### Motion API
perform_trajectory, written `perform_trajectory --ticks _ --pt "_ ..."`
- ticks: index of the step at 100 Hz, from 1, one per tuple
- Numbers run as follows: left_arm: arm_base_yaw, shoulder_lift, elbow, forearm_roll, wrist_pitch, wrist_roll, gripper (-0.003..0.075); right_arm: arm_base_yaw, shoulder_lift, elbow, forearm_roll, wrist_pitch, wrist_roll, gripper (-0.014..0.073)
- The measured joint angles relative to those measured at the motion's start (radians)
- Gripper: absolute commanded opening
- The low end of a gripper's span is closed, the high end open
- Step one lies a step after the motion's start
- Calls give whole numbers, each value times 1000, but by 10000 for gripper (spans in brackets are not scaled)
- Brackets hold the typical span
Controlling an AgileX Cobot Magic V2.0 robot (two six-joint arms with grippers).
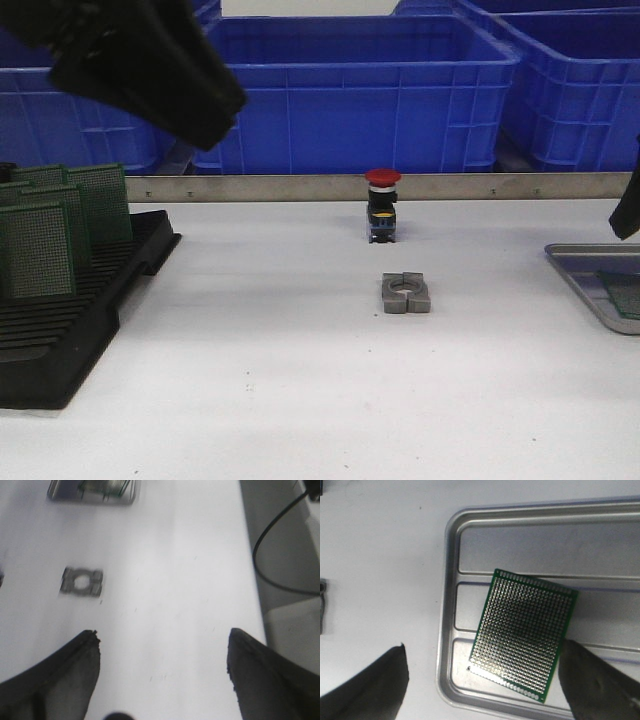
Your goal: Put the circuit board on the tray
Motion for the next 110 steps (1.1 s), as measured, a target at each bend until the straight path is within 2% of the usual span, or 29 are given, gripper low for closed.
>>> perform_trajectory --ticks 25,37,67,102,110 --pt "149 0 0 337 -22 0 503 0 0 0 -4 0 -2 624" --pt "212 0 0 437 -24 0 503 0 0 0 -4 0 -2 624" --pt "357 0 0 511 -32 0 503 0 0 0 -4 -2 -2 624" --pt "371 71 -6 587 -88 0 489 0 0 0 -4 -4 -2 624" --pt "371 102 -6 587 -95 0 448 0 0 0 -4 -2 -2 624"
